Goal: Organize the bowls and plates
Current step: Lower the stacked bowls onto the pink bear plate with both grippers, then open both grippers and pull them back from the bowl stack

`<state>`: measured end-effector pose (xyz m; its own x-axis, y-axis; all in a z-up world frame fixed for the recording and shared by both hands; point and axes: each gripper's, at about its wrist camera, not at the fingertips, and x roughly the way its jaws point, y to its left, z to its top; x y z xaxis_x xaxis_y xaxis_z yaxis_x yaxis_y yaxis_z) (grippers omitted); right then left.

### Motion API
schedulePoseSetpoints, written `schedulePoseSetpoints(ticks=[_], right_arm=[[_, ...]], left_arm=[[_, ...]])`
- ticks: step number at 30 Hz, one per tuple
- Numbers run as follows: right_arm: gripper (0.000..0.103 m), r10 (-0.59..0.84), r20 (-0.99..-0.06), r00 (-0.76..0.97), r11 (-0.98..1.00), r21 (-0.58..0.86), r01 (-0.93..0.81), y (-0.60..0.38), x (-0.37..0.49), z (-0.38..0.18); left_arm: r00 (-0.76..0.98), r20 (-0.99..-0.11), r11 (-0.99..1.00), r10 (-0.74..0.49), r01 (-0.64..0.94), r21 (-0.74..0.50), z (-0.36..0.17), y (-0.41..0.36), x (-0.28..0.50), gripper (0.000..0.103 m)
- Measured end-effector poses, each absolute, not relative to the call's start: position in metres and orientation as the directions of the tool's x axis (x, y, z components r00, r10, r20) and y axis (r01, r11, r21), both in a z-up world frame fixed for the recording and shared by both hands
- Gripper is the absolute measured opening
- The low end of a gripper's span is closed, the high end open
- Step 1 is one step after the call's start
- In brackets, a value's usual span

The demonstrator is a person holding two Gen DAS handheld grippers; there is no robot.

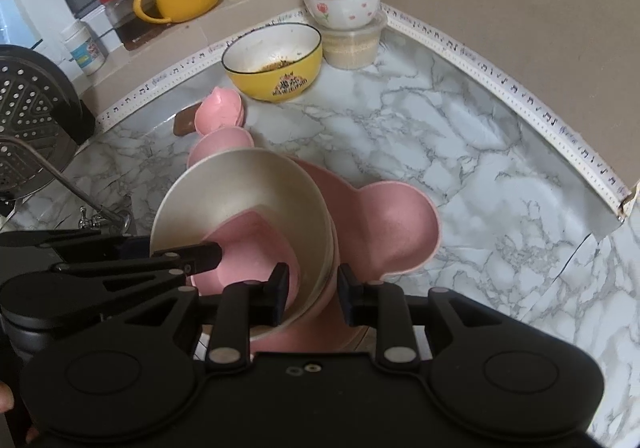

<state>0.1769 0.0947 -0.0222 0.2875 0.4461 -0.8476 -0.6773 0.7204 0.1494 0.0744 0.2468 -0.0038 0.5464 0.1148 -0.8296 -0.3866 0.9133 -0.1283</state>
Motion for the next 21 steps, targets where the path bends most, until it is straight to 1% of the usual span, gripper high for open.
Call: schedulePoseSetpoints(ticks=[2,3,4,6,8,10,12,14,15,16,17,19,21], right_arm=[[0.030,0.458,-0.840,0.292,0.718,0.156,-0.679,0.091,0.176,-0.020],[0.033,0.465,-0.836,0.292,0.715,0.160,-0.681,0.089,0.175,-0.018],[0.036,0.471,-0.832,0.293,0.714,0.165,-0.680,0.087,0.174,-0.017],[0.039,0.483,-0.824,0.296,0.713,0.174,-0.679,0.083,0.172,-0.015],[0.044,0.487,-0.820,0.301,0.715,0.177,-0.677,0.080,0.172,-0.013],[0.054,0.498,-0.814,0.300,0.714,0.188,-0.674,0.075,0.171,-0.011],[0.061,0.506,-0.807,0.304,0.714,0.194,-0.673,0.070,0.170,-0.009],[0.065,0.517,-0.800,0.306,0.711,0.202,-0.674,0.066,0.168,-0.005],[0.070,0.518,-0.796,0.313,0.712,0.199,-0.673,0.063,0.167,-0.003],[0.075,0.521,-0.791,0.321,0.712,0.195,-0.675,0.061,0.165,-0.001],[0.077,0.527,-0.784,0.327,0.710,0.195,-0.677,0.058,0.164,0.001],[0.081,0.537,-0.774,0.335,0.708,0.197,-0.678,0.051,0.162,0.006],[0.085,0.551,-0.761,0.343,0.702,0.200,-0.684,0.044,0.160,0.011]], left_arm=[[0.563,-0.818,0.916,0.118,-0.380,-0.129,0.002,0.245,0.071,0.037],[0.572,-0.812,0.917,0.116,-0.375,-0.134,0.004,0.244,0.070,0.047],[0.580,-0.806,0.918,0.119,-0.373,-0.133,0.007,0.242,0.068,0.049],[0.593,-0.793,0.924,0.138,-0.366,-0.112,0.011,0.238,0.066,0.049],[0.601,-0.786,0.926,0.144,-0.363,-0.107,0.014,0.235,0.063,0.049],[0.607,-0.782,0.924,0.145,-0.365,-0.112,0.017,0.235,0.061,0.049],[0.615,-0.774,0.924,0.152,-0.366,-0.110,0.019,0.233,0.059,0.049],[0.624,-0.765,0.925,0.162,-0.366,-0.102,0.023,0.229,0.056,0.049],[0.629,-0.759,0.926,0.166,-0.365,-0.100,0.025,0.228,0.054,0.050],[0.634,-0.755,0.926,0.168,-0.363,-0.099,0.027,0.227,0.052,0.051],[0.640,-0.750,0.927,0.168,-0.360,-0.100,0.029,0.225,0.050,0.052],[0.652,-0.740,0.929,0.165,-0.356,-0.106,0.032,0.223,0.047,0.059],[0.668,-0.725,0.932,0.167,-0.348,-0.106,0.037,0.219,0.044,0.063]])
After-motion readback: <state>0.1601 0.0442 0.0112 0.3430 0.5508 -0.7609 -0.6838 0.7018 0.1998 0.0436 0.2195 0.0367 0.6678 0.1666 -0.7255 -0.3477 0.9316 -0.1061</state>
